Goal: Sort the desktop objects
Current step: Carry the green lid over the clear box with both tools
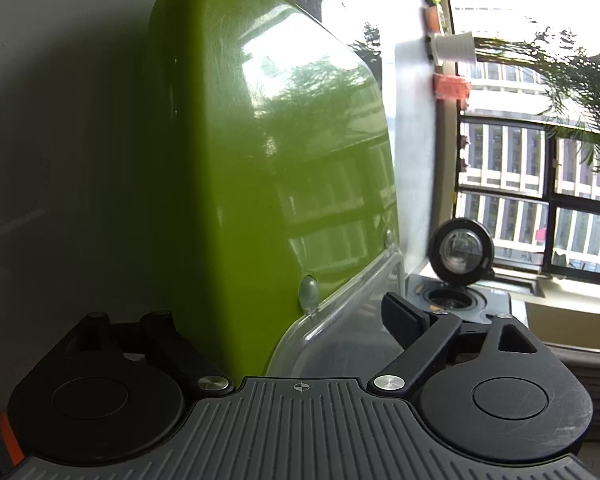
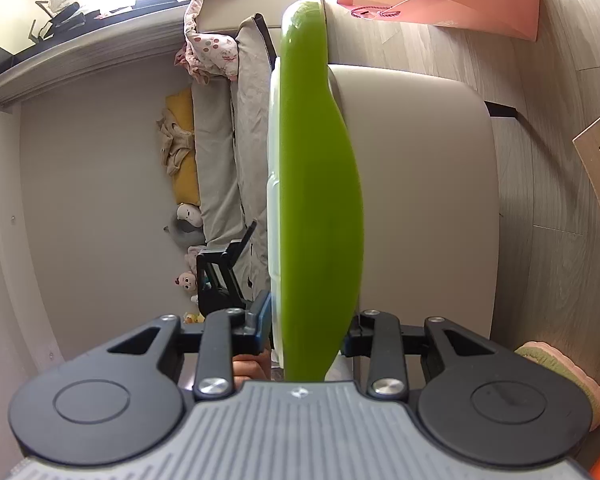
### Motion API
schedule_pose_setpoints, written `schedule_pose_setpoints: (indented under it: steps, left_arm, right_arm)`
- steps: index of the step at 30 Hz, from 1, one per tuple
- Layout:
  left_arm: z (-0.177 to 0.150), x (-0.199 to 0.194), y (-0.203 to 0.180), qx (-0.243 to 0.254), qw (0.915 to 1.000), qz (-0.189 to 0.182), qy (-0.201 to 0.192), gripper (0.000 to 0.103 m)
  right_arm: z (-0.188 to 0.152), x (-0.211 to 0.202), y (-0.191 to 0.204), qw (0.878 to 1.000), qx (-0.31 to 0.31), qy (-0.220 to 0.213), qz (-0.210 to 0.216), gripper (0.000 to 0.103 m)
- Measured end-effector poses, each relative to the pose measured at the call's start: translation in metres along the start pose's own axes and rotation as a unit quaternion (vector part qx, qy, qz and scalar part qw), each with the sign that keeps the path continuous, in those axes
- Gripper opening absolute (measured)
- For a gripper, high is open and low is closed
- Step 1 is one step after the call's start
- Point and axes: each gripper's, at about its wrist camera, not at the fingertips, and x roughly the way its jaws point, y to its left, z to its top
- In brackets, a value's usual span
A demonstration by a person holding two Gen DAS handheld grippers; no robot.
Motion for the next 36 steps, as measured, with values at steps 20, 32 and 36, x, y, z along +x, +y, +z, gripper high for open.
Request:
schedule_pose_setpoints:
  steps: [20, 32, 36]
  left_arm:
    - [-0.001, 0.007, 0.019, -0.095, 0.9936, -0.056, 0.021, 0.029]
    - [-0.002, 0.001, 0.012, -0.051, 0.9984, -0.022, 0.001, 0.052]
    - [-0.003, -0.007, -0.002, -0.030, 0.9993, -0.013, -0.020, 0.061]
  right_arm:
    - [-0.001, 0.030, -0.034, 0.997, 0.009, -0.070, 0.017, 0.057]
    - [-0.002, 0.030, -0.018, 0.994, 0.072, -0.073, 0.039, 0.022]
    - [-0.002, 0.016, 0.002, 0.996, 0.058, -0.051, 0.042, 0.016]
